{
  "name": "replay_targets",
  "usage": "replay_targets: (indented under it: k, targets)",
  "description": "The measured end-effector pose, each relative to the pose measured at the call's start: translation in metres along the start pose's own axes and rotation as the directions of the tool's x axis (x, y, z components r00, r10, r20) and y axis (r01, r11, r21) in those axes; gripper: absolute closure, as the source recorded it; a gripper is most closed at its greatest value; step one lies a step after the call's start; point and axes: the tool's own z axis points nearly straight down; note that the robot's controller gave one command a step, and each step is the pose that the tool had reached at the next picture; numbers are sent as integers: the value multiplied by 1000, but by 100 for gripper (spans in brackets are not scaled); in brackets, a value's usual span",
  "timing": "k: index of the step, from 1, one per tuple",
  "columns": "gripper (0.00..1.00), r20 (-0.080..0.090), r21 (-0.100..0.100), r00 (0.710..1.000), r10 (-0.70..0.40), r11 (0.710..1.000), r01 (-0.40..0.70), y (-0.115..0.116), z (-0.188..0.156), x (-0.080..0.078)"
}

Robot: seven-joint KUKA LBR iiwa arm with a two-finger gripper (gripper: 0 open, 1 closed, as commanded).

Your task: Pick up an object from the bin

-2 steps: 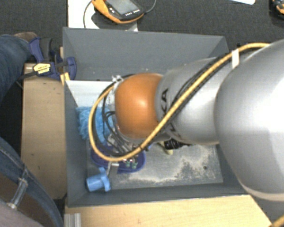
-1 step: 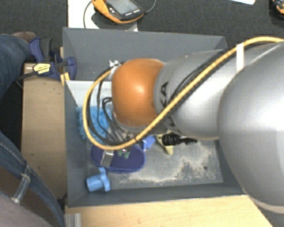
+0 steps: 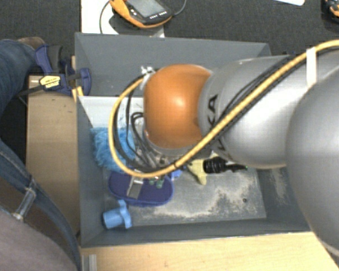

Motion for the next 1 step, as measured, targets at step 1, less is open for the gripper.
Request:
replay_targets:
  k: [1]
  targets:
    - [0, 6, -4, 990, -144, 990, 144, 3, -5, -7]
